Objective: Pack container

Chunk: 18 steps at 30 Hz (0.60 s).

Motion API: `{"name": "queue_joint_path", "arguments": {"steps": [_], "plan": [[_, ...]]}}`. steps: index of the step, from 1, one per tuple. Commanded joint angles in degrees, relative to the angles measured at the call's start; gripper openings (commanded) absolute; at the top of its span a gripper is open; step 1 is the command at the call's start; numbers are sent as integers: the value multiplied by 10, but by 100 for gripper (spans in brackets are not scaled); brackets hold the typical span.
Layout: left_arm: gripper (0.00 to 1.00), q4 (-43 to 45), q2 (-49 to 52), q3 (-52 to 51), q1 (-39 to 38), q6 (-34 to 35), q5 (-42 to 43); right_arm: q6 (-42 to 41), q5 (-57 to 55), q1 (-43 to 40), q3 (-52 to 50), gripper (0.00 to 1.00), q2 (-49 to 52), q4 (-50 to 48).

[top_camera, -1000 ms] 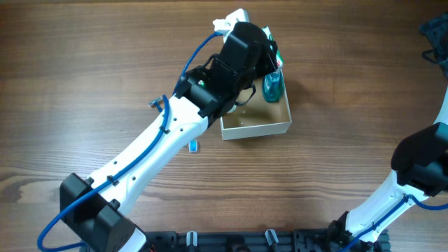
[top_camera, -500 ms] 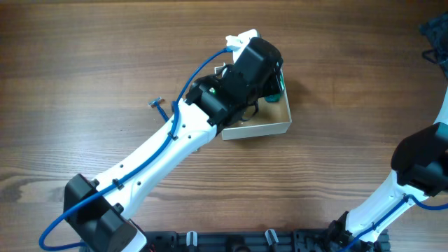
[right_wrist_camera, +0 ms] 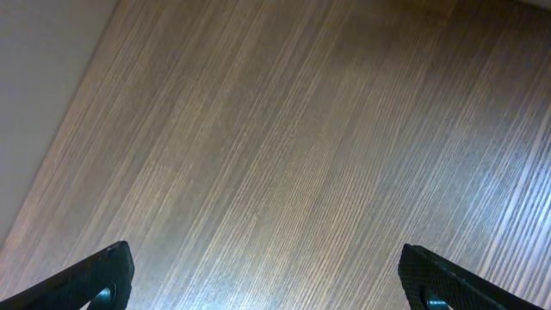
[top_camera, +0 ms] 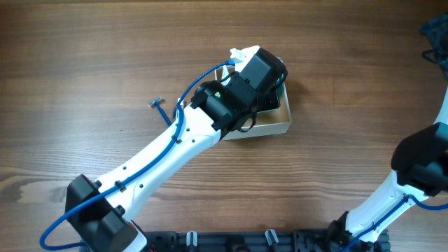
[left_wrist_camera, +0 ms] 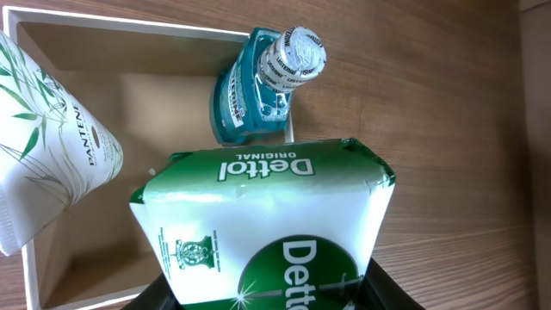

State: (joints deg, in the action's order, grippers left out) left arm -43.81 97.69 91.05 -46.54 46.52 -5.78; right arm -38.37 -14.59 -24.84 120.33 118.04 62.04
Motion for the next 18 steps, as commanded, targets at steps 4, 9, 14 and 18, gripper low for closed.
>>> {"name": "queue_joint_path", "arguments": {"steps": [4, 9, 14, 18], "plan": [[29, -17, 42, 10, -12, -11, -7, -8, 1, 2, 0, 100, 7, -1], [28, -19, 47, 10, -16, -11, -8, -8, 1, 2, 0, 100, 7, -1], [27, -25, 47, 10, -16, -11, -8, -8, 1, 2, 0, 100, 7, -1], [27, -23, 47, 10, -16, -11, -10, -8, 1, 2, 0, 100, 7, -1]]}}
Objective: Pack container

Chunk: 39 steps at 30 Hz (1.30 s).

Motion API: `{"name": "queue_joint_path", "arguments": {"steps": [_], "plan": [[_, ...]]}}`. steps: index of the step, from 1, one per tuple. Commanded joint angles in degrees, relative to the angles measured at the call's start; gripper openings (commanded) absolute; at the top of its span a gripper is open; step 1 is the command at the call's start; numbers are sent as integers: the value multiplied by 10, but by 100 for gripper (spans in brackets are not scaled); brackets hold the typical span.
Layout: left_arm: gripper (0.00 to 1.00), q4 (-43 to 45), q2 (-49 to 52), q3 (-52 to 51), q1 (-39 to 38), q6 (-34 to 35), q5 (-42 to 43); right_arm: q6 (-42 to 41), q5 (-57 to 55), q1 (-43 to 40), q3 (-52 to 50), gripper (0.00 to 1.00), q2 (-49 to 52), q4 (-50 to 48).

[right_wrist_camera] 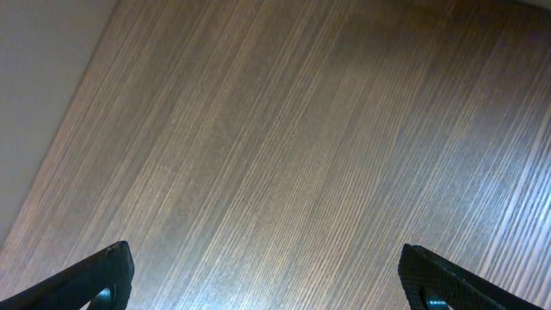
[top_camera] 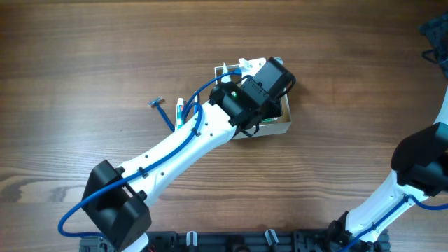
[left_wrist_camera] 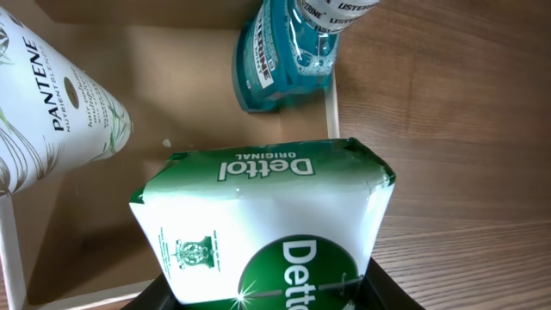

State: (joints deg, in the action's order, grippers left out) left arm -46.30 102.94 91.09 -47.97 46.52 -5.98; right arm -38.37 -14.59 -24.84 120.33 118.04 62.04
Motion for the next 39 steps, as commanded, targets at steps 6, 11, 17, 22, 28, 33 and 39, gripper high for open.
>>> {"name": "queue_joint_path", "arguments": {"steps": [6, 11, 17, 22, 28, 33, 39], "plan": [[25, 2, -6, 29, -2, -14, -12, -8, 1, 2, 0, 100, 7, -1], [23, -22, -6, 80, -2, -28, -45, -8, 1, 2, 0, 100, 7, -1], [21, -110, -6, 147, -1, -28, -109, -8, 1, 2, 0, 100, 7, -1], [21, -117, -6, 151, 4, -26, -124, -8, 1, 2, 0, 100, 7, -1], [21, -97, -12, 151, 31, -26, -136, -8, 1, 2, 0, 100, 7, -2], [21, -42, -30, 151, 67, -26, -137, -8, 1, 2, 0, 100, 7, -1], [21, -21, -56, 151, 104, -26, -164, -8, 1, 2, 0, 100, 7, -1]]}}
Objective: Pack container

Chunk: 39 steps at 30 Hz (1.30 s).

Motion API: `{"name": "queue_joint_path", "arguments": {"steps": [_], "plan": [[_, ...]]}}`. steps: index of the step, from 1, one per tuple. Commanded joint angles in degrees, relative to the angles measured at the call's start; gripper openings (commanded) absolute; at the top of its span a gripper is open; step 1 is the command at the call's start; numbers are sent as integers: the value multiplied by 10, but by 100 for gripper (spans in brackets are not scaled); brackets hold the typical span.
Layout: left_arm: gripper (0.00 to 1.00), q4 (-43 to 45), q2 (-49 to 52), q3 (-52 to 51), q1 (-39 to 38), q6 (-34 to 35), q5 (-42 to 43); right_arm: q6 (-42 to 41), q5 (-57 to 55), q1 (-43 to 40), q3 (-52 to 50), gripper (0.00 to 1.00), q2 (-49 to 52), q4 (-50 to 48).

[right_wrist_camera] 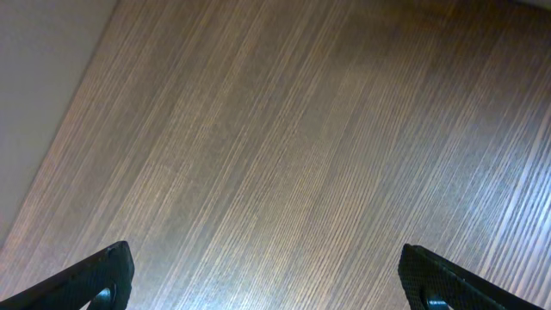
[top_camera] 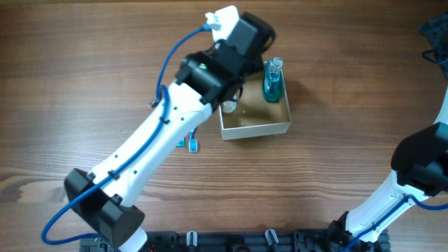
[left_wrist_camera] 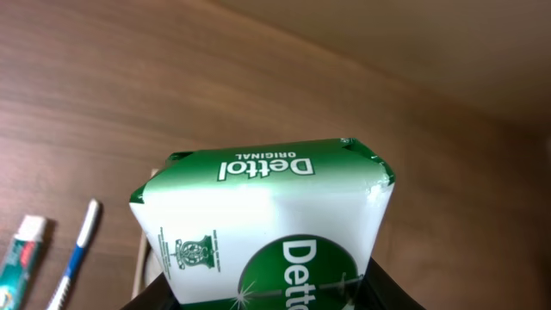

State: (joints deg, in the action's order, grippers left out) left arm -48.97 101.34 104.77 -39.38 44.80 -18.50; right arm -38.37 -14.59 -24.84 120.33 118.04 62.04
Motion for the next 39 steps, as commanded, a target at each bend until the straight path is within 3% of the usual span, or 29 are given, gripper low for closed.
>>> {"name": "queue_joint_path", "arguments": {"steps": [1, 14, 39], "plan": [[21, 6, -44, 14, 23, -9, -50, -8, 1, 2, 0, 100, 7, -1], [19, 6, -45, 14, 68, -9, -113, -8, 1, 2, 0, 100, 7, -1], [19, -75, -5, 13, 170, -9, -111, -8, 1, 2, 0, 100, 7, -1]]}}
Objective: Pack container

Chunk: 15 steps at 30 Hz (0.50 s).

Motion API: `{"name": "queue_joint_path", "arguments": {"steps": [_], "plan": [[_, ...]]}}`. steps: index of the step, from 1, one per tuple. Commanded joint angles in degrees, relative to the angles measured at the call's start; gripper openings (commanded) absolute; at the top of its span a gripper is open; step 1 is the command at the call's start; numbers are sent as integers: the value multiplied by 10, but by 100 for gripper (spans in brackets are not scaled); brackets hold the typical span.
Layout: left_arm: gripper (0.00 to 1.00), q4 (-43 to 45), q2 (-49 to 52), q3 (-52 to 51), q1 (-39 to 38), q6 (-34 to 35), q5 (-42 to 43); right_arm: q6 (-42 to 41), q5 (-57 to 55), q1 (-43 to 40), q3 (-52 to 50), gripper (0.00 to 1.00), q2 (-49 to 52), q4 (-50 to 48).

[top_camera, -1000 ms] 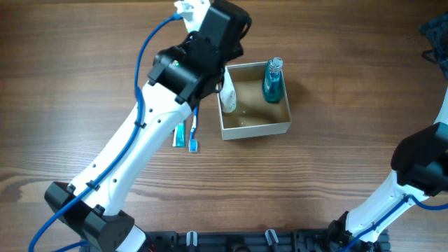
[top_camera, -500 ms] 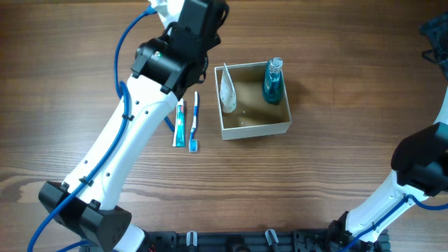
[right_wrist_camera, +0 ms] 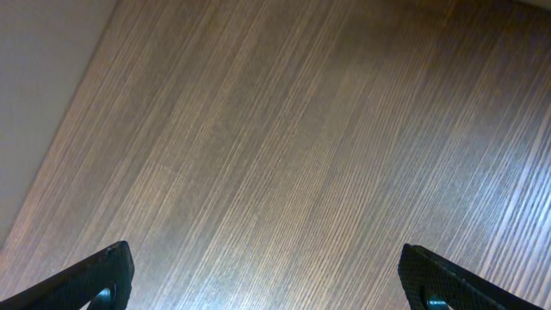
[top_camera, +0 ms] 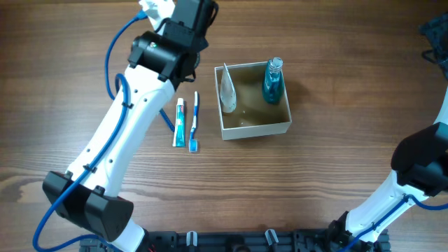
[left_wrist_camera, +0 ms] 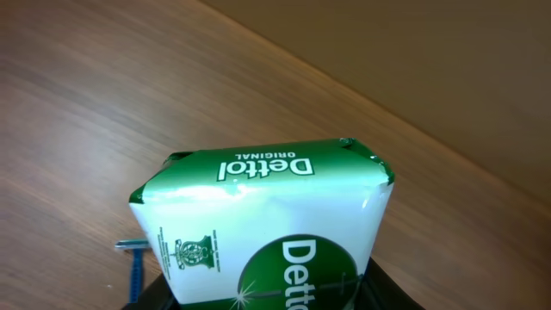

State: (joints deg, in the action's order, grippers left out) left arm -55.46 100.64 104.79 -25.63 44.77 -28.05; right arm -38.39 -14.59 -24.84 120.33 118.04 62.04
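In the overhead view the open cardboard box (top_camera: 255, 128) sits mid-table. It holds a white Pantene tube (top_camera: 227, 92) along its left wall and a blue mouthwash bottle (top_camera: 272, 80) upright in the far right corner. My left gripper (left_wrist_camera: 267, 297) is shut on a green-and-white Dettol soap bar (left_wrist_camera: 263, 220), held above bare wood at the table's far side, left of the box. My left wrist (top_camera: 183, 21) hides the soap from overhead. My right gripper (right_wrist_camera: 271, 284) stands open over bare wood, with nothing between its fingers.
A toothpaste tube (top_camera: 179, 123) and a toothbrush (top_camera: 194, 120) lie side by side just left of the box. A blue razor (left_wrist_camera: 133, 263) lies under the held soap. My right arm (top_camera: 420, 164) rises at the right edge.
My left gripper, still shut on the soap, has moved farther left and away from the box. The whole box, the toothpaste and the toothbrush now show uncovered. The right arm has not moved.
First my left gripper held the soap over the box, above the Pantene tube and the mouthwash. It still hovered over the box at the following moment. Then it was past the box's far left corner, and now it is well left of the box.
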Motion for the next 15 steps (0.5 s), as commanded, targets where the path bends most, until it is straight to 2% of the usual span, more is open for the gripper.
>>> {"name": "queue_joint_path", "arguments": {"steps": [1, 15], "plan": [[18, -14, 2, 13, 42, -8, -16, -7, 1, 2, 0, 100, 7, -1], [19, -26, 5, 13, 97, -9, 30, -8, 1, 2, 0, 100, 7, -1]]}}
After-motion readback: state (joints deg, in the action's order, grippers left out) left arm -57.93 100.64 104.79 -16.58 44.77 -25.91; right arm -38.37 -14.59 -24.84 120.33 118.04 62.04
